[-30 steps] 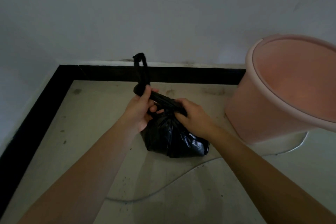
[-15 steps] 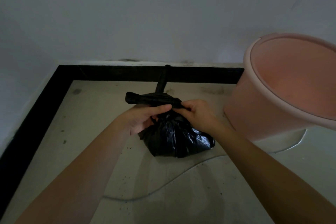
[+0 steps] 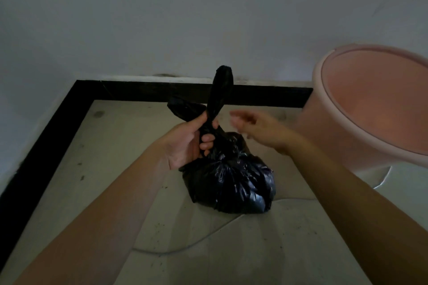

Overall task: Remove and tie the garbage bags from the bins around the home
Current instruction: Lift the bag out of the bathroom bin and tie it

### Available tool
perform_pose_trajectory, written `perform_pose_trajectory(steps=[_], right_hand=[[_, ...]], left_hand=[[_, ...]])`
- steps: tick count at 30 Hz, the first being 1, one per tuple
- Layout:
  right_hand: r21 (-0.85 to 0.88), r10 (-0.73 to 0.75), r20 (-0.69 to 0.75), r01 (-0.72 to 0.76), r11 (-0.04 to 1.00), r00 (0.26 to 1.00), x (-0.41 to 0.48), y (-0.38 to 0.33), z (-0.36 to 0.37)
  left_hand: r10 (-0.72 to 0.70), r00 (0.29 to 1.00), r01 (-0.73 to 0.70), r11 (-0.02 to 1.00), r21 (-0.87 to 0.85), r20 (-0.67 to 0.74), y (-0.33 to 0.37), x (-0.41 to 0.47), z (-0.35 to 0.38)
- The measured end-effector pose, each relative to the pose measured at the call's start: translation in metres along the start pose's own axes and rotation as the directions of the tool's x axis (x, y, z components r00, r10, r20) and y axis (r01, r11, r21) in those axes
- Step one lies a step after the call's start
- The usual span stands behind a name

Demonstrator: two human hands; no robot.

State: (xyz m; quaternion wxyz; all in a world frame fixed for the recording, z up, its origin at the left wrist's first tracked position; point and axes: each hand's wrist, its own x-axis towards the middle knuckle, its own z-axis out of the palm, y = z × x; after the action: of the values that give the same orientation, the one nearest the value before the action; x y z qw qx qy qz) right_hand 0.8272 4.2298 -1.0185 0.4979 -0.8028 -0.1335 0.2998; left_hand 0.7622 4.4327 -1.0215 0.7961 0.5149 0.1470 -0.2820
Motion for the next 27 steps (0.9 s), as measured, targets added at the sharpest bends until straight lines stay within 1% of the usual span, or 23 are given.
perform_pose_trajectory(steps=[1, 3, 4, 6, 7, 9, 11, 13, 15, 17, 19, 21, 23, 26, 27], right_hand=[[0.079, -0.003, -0.051, 0.007, 0.997, 0.999, 0.002, -0.006, -0.002], [0.218, 0.006, -0.071, 0.01, 0.976, 0.997, 0.007, -0.02, -0.003], [0.243, 0.005, -0.062, 0.01, 0.97, 0.998, 0.008, -0.027, -0.002], [0.231, -0.017, -0.078, 0.035, 0.972, 0.997, 0.011, -0.037, 0.001], [0.227, -0.027, -0.115, 0.052, 0.972, 0.993, 0.014, -0.04, 0.002], [0.282, -0.04, -0.193, 0.095, 0.955, 0.98, 0.015, -0.043, 0.003], [0.354, -0.033, -0.26, 0.127, 0.926, 0.965, 0.014, -0.039, 0.003], [0.399, -0.022, -0.307, 0.15, 0.905, 0.951, 0.009, -0.032, 0.003], [0.43, -0.014, -0.348, 0.174, 0.886, 0.937, 0.003, -0.025, 0.005], [0.491, 0.011, -0.368, 0.184, 0.852, 0.93, -0.005, -0.022, 0.006], [0.597, 0.047, -0.318, 0.161, 0.786, 0.947, -0.013, -0.019, 0.008], [0.685, 0.061, -0.207, 0.1, 0.722, 0.976, -0.022, -0.013, 0.012], [0.73, 0.082, -0.108, 0.023, 0.683, 0.991, -0.028, -0.005, 0.015], [0.77, 0.183, 0.006, -0.121, 0.627, 0.983, -0.031, 0.004, 0.019], [0.783, 0.232, 0.054, -0.185, 0.594, 0.971, -0.03, 0.007, 0.02]], left_hand=[[-0.025, 1.0, 0.024, 1.0, 0.01, 0.009, 0.001, -0.001, 0.002], [-0.071, 0.997, 0.07, 0.997, 0.014, 0.039, 0.002, -0.002, 0.004], [-0.072, 0.996, 0.07, 0.997, 0.026, 0.057, 0.002, -0.001, 0.005], [-0.019, 0.998, 0.014, 0.996, 0.09, 0.059, -0.001, 0.001, 0.008], [0.013, 0.999, -0.017, 0.992, 0.123, 0.036, -0.001, 0.002, 0.009], [0.055, 0.998, -0.05, 0.989, 0.136, -0.03, -0.002, 0.003, 0.011], [0.053, 0.996, -0.047, 0.995, 0.085, -0.07, -0.003, 0.004, 0.008], [0.039, 0.997, -0.041, 0.999, -0.026, -0.073, -0.006, 0.004, 0.001], [0.053, 0.993, -0.069, 0.985, -0.157, -0.105, -0.008, 0.003, -0.003], [0.073, 0.988, -0.106, 0.963, -0.247, -0.138, -0.008, 0.003, -0.005], [0.081, 0.983, -0.127, 0.949, -0.29, -0.167, -0.006, 0.004, -0.005], [0.06, 0.979, -0.119, 0.945, -0.305, -0.197, -0.005, 0.005, -0.004], [0.035, 0.975, -0.108, 0.939, -0.327, -0.221, -0.003, 0.004, -0.004], [0.045, 0.978, -0.123, 0.913, -0.388, -0.205, -0.003, 0.001, -0.007], [0.074, 0.979, -0.142, 0.918, -0.37, -0.19, -0.004, 0.001, -0.01]])
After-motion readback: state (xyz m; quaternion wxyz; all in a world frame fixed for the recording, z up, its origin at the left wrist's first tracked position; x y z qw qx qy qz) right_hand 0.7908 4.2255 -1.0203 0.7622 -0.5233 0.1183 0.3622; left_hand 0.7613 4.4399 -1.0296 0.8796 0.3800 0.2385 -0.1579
